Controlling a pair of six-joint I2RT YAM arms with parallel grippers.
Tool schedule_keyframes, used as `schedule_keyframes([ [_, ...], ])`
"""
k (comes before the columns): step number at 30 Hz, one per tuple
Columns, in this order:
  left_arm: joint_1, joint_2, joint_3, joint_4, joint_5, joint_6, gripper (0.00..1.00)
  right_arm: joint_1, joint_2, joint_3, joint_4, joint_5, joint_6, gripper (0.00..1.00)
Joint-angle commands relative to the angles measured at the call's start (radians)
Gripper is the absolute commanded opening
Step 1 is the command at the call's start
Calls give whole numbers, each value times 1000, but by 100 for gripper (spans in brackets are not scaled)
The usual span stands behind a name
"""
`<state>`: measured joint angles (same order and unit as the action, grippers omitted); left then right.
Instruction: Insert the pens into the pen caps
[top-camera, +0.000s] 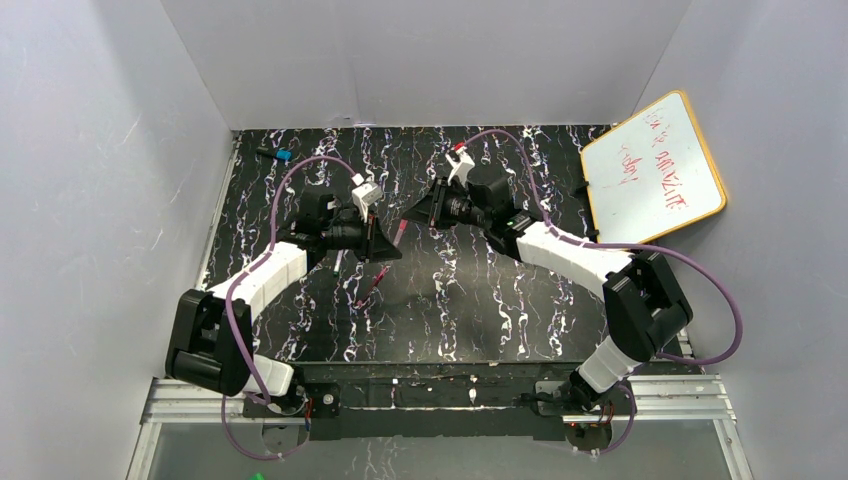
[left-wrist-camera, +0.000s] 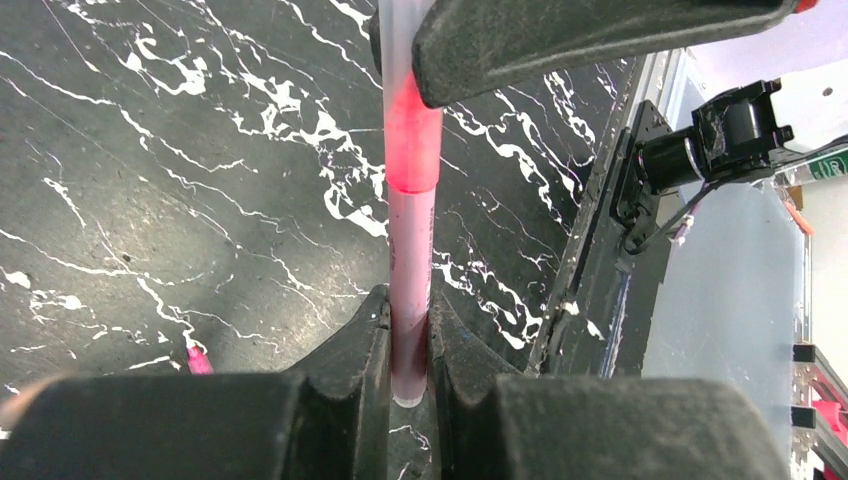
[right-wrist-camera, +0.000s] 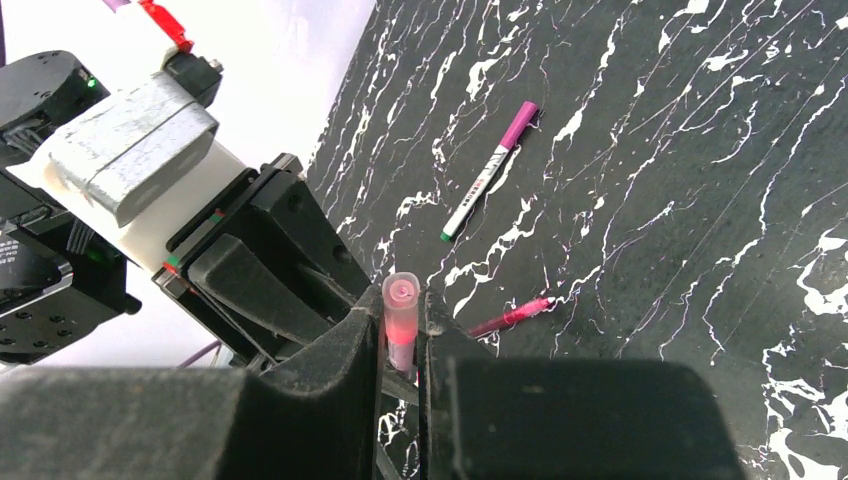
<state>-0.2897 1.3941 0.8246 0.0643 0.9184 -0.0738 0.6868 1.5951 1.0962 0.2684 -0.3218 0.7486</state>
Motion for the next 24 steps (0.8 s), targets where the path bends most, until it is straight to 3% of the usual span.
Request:
schedule_keyframes([
  [1, 6, -46, 12, 47, 10, 12, 0, 71, -14, -19, -12, -51, -15, 1],
  [9, 10, -47, 10, 54, 14, 8, 0, 83, -20, -29, -29, -43, -26, 1],
  [16, 10, -45, 8, 51, 17, 11, 0, 83, -14, -16, -15, -12, -27, 17],
  [22, 10, -43, 5, 50, 23, 14, 0, 80, -12, -7, 18, 43, -18, 39],
  [24, 10, -44, 4, 51, 24, 15, 0, 72, -12, -3, 35, 47, -12, 42],
])
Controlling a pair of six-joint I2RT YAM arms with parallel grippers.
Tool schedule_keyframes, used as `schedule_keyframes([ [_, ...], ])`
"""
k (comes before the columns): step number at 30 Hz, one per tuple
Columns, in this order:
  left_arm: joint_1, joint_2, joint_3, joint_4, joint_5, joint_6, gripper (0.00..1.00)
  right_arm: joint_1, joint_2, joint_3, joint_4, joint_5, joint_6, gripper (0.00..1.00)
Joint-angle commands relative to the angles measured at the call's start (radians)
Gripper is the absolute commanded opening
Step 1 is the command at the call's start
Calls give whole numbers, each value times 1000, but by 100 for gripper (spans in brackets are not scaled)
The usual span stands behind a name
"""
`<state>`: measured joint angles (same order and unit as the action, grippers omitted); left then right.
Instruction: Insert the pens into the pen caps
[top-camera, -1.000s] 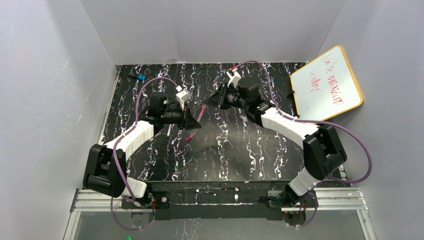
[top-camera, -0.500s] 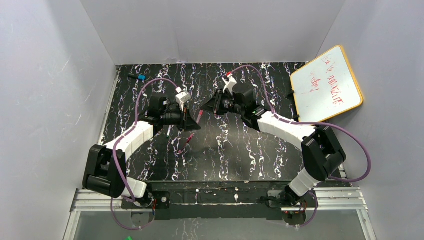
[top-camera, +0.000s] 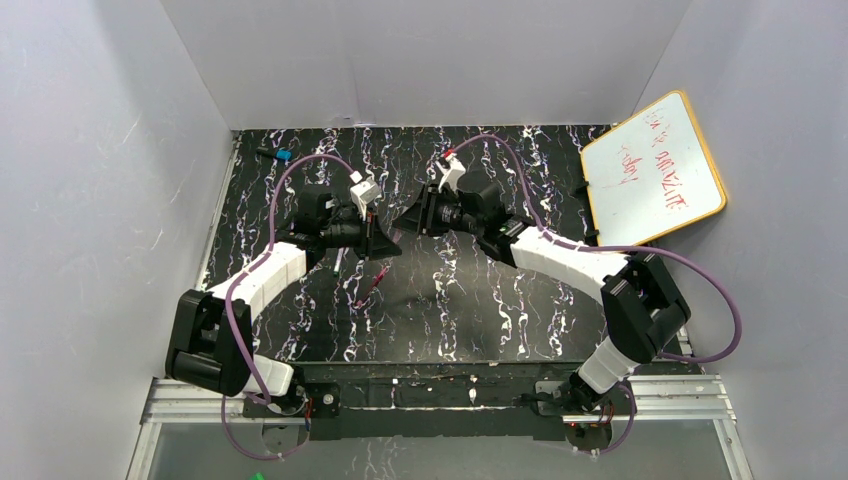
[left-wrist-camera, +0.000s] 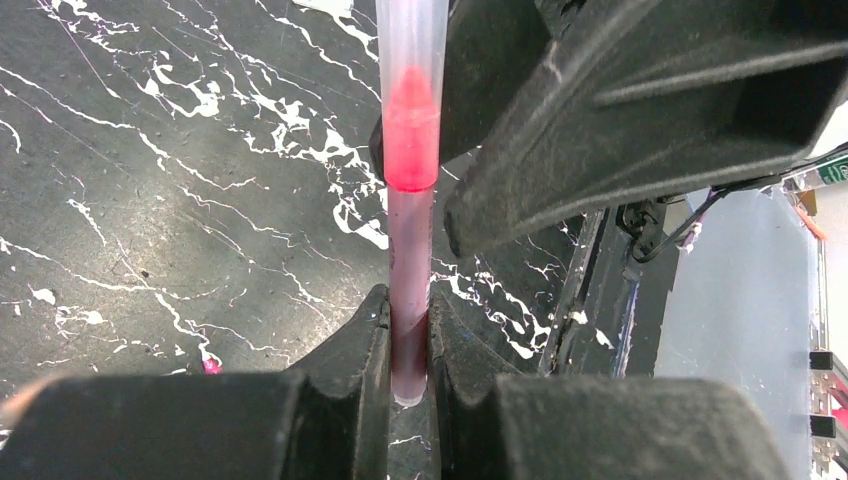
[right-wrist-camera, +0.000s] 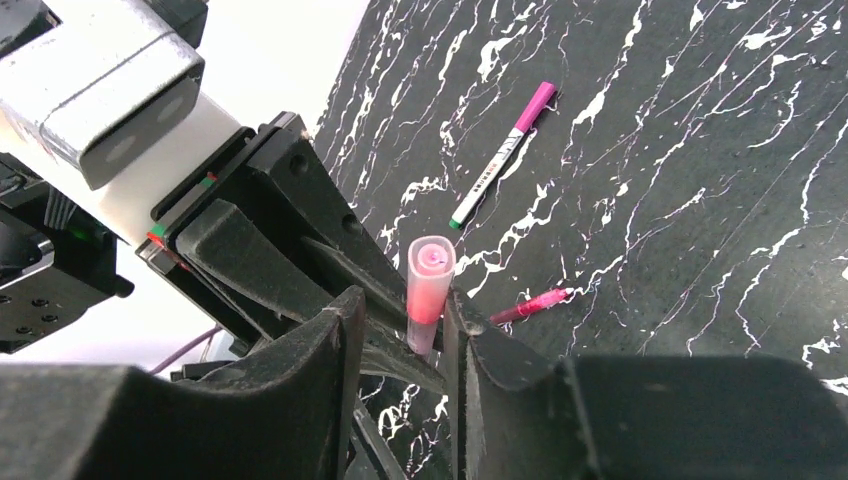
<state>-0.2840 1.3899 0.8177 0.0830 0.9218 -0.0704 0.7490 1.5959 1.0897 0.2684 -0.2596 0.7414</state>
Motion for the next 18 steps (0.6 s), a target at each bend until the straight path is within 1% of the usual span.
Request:
schedule_keyframes([
  [1, 4, -40, 10, 32, 21, 12, 0, 2, -12, 7, 40, -21, 1, 43],
  [13, 4, -29, 11, 31, 29, 12, 0, -50, -20, 15, 92, -22, 35, 44],
  [18, 5, -26, 12, 31, 29, 12, 0, -53, -8, 19, 116, -33, 49, 41],
])
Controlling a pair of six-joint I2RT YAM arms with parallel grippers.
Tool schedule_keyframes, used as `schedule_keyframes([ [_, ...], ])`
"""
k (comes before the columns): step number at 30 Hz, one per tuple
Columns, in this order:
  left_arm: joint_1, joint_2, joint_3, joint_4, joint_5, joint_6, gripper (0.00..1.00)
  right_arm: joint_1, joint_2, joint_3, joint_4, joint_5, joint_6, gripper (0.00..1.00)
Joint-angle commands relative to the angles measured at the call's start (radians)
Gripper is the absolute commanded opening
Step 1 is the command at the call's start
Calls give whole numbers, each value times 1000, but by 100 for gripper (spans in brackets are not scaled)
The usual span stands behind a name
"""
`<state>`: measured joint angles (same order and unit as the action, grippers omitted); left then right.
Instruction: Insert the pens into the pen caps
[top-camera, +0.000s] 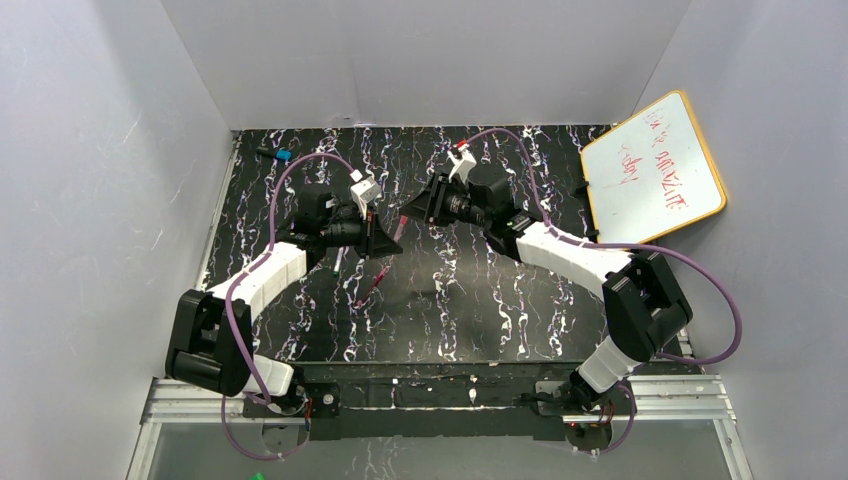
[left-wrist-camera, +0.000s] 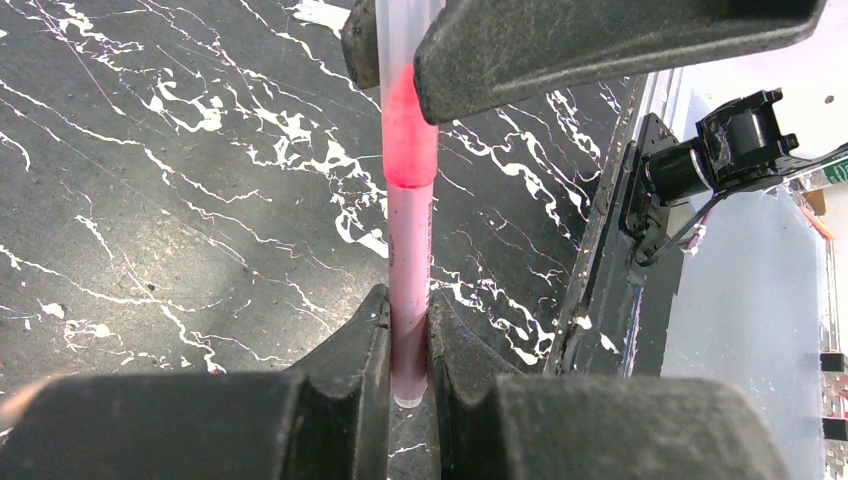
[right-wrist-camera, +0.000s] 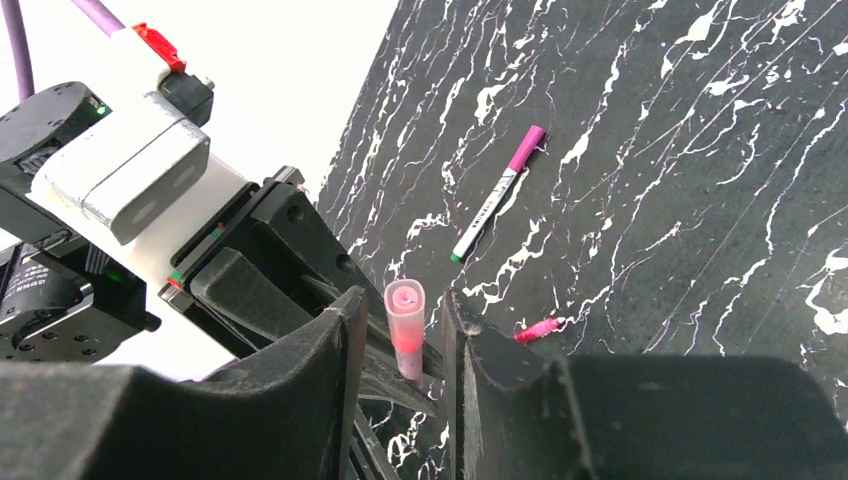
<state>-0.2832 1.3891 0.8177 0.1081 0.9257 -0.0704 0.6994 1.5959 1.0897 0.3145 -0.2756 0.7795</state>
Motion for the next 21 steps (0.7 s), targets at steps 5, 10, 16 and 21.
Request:
schedule_keyframes([
  [5, 4, -24, 12, 5, 24, 14, 0, -2, 17, 21, 84, -49, 29, 33],
  [10, 4, -25, 11, 1, 19, 16, 0, -2, 26, 24, 87, -69, 33, 20],
  [16, 4, -27, 13, -2, 15, 19, 0, -2, 27, 26, 73, -81, 32, 1],
  [21, 4, -30, 17, -5, 12, 21, 0, -1, 27, 10, 65, -86, 32, 1],
])
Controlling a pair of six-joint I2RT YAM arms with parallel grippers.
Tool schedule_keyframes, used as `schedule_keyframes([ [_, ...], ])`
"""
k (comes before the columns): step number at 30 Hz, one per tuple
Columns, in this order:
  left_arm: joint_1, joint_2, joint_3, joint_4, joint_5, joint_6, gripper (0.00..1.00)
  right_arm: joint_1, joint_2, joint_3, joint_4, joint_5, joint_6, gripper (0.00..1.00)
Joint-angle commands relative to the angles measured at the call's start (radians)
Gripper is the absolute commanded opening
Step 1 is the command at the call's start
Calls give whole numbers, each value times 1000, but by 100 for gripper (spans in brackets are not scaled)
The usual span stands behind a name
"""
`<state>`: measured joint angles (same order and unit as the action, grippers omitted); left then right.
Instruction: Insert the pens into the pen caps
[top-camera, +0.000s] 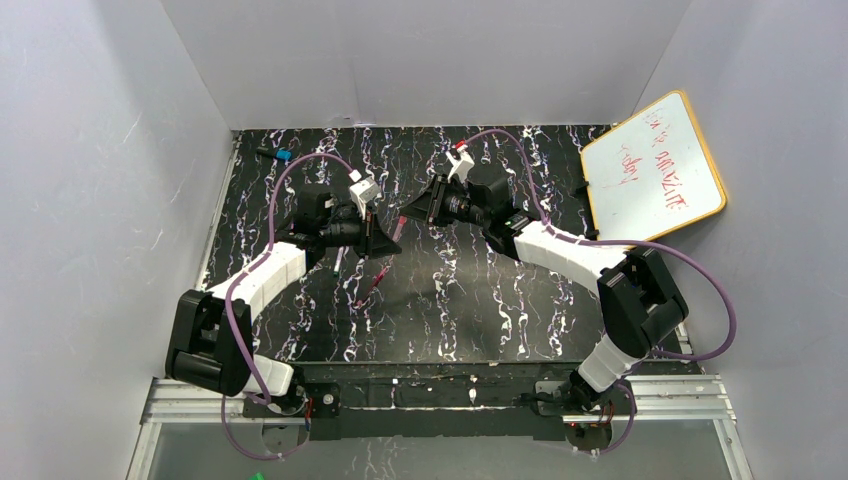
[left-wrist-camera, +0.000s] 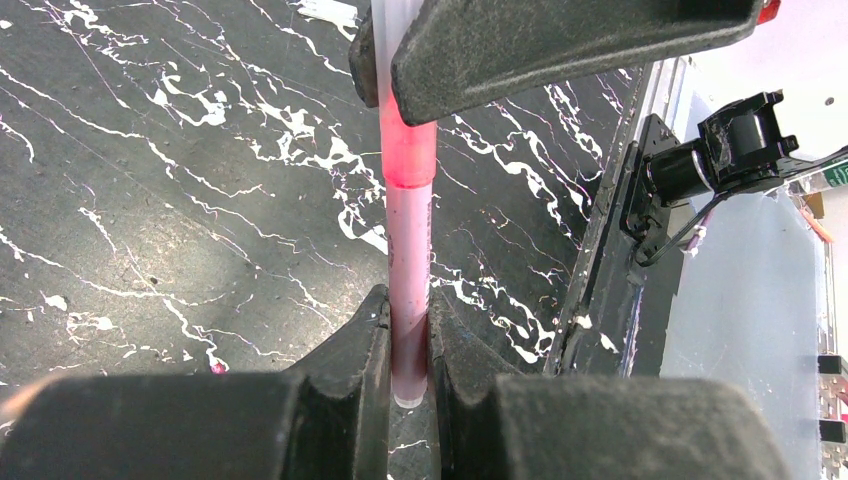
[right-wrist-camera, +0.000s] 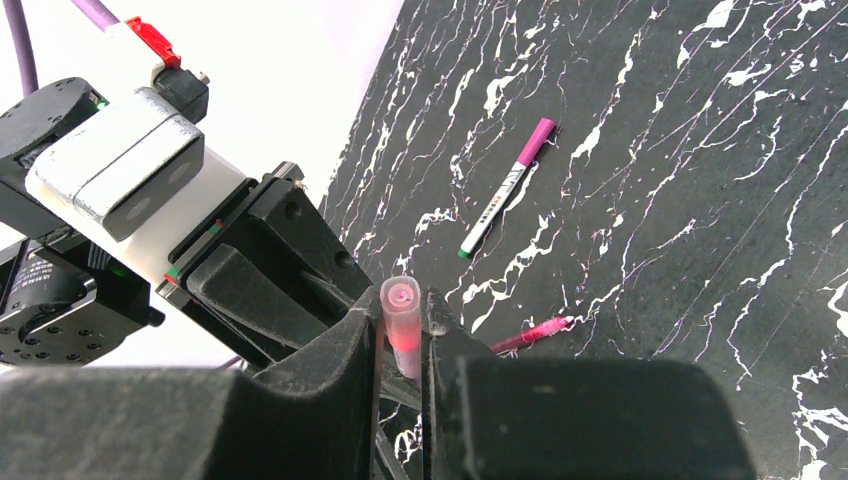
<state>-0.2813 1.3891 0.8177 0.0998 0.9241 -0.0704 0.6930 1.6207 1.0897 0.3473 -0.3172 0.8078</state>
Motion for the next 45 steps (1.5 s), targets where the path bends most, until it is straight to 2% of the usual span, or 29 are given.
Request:
schedule_keyframes([
  [1, 2, -29, 18, 5, 16, 21, 0, 6, 2, 6, 26, -45, 4, 1],
  [16, 2, 6, 105, 120, 40, -84, 0, 60, 0, -55, -16, -54, -26, 1],
  [21, 2, 20, 151, 96, 40, -75, 0, 83, 15, -46, -54, -74, -55, 1],
  [28, 6, 12, 161, 79, 28, -57, 0, 83, 42, -9, -140, -151, -111, 1],
  [35, 19, 6, 168, 62, 27, -45, 0, 83, 110, 76, -250, -304, -179, 1],
  [45, 37, -8, 159, 64, 24, -39, 0, 84, 104, 78, -342, -368, -240, 1],
])
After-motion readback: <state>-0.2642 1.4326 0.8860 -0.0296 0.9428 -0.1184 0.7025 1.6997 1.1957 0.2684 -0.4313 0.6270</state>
